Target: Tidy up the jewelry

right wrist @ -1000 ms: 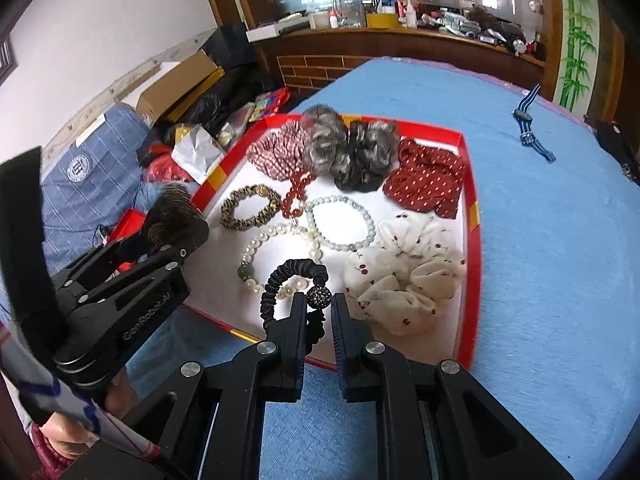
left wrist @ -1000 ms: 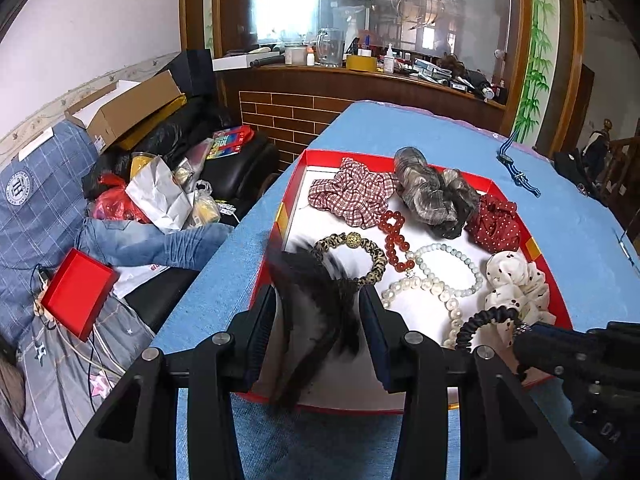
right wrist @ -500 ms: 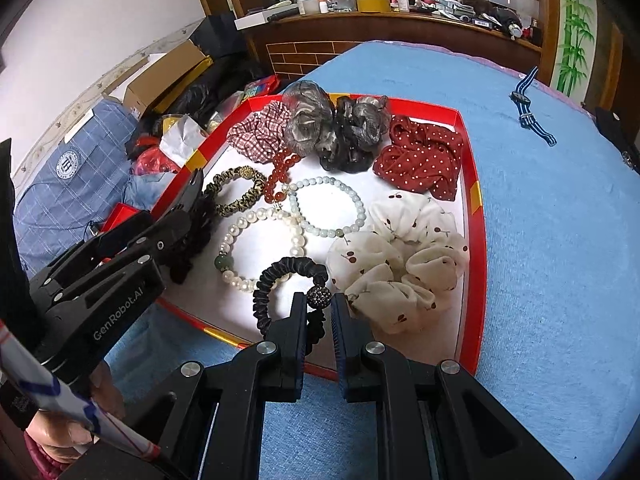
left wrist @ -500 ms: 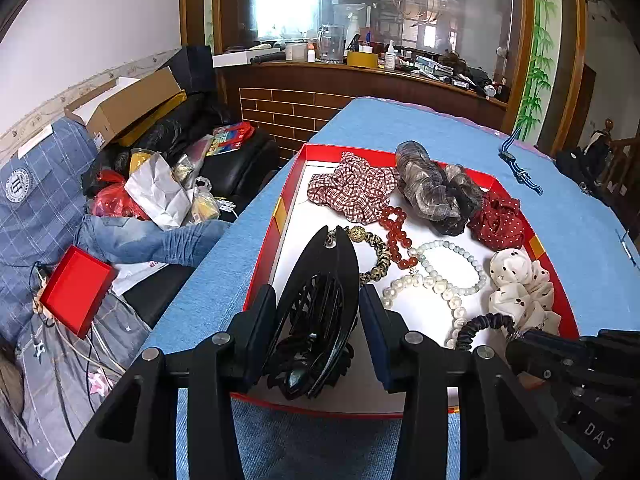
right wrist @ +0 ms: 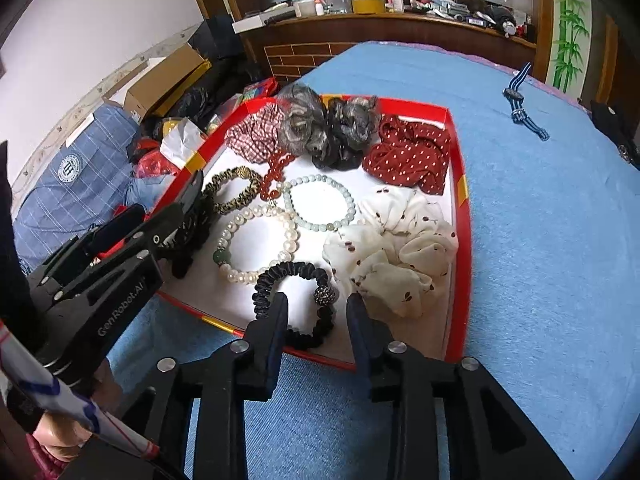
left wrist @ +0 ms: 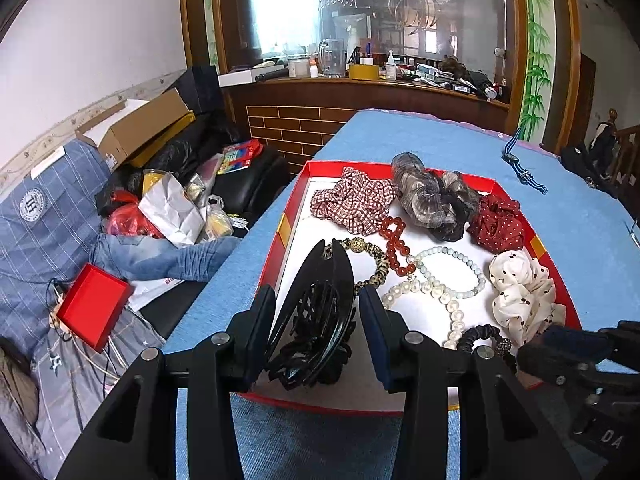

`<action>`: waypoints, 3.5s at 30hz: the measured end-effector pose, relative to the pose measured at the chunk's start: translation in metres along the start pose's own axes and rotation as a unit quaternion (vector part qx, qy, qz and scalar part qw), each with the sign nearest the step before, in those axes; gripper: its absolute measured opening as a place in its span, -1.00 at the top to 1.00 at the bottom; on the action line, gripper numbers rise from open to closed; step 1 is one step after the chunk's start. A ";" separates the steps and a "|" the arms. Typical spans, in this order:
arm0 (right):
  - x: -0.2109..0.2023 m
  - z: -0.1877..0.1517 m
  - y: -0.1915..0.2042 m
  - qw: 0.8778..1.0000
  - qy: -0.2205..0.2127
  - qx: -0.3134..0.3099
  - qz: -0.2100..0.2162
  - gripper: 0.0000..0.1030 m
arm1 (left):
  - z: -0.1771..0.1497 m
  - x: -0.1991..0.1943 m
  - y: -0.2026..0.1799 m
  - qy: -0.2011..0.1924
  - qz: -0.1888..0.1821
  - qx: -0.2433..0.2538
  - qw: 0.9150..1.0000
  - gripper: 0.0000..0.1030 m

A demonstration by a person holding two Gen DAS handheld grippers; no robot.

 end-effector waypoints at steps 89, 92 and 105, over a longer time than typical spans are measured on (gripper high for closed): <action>-0.171 -0.087 0.012 0.973 -0.144 -0.068 -0.165 -0.87 | -0.071 -0.181 0.026 -0.042 0.073 0.012 0.996 -0.95; -0.171 -0.087 0.013 0.973 -0.143 -0.068 -0.166 -0.87 | -0.071 -0.181 0.026 -0.041 0.074 0.012 0.996 -0.95; -0.170 -0.090 0.013 0.974 -0.140 -0.068 -0.165 -0.87 | -0.073 -0.180 0.028 -0.040 0.075 0.013 0.996 -0.95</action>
Point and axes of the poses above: each gripper's, at about its wrist camera, not at the fingertips, and x roughly the way its jaws point, y to its left, z to its top, the point moved 9 cm from there along x, roughly the way its jaws point, and after that the axes turned 15 degrees about -y, right-handed, at the moved point
